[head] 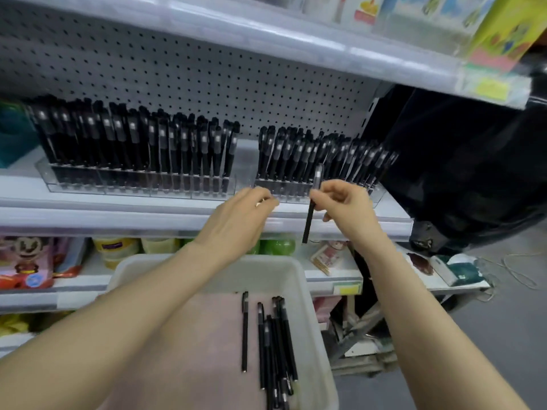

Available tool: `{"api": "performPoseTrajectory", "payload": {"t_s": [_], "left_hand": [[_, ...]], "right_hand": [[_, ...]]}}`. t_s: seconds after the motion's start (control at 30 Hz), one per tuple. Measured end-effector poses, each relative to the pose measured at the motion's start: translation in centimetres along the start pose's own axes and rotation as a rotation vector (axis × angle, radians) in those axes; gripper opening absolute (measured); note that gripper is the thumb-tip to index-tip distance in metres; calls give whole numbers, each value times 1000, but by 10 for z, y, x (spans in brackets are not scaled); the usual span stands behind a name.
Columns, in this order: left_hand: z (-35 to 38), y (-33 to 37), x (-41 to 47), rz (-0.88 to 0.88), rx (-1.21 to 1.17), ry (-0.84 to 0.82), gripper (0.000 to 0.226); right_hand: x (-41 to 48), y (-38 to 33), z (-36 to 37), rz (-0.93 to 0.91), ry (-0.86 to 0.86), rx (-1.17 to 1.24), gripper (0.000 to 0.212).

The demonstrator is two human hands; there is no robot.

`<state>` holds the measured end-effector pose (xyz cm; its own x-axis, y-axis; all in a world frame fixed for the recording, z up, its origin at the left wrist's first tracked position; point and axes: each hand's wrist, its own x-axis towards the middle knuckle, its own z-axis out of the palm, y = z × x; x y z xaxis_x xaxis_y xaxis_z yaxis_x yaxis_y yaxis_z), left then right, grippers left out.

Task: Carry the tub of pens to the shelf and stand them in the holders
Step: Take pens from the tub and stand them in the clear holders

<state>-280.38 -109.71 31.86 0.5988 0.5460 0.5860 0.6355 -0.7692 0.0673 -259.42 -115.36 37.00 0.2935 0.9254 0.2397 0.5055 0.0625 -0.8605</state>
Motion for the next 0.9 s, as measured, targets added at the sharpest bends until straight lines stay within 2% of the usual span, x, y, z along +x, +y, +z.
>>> {"api": "performPoseTrajectory", "payload": {"t_s": [0.17,0.37,0.57,0.9], "left_hand": [[3,6,38,-17,18,35,53],[21,-1,43,-77,116,49,55],[28,-2,41,-106,128,58,57],[32,-4,40,-112,88,37,59]], "right_hand": [[30,-14,-27,-103,255,59,11],[56,-15,-25,-169,382,-37,13],[69,-7,-14,-178,387,-77,6],[75,-5,-4,-194,304,-306,20]]}}
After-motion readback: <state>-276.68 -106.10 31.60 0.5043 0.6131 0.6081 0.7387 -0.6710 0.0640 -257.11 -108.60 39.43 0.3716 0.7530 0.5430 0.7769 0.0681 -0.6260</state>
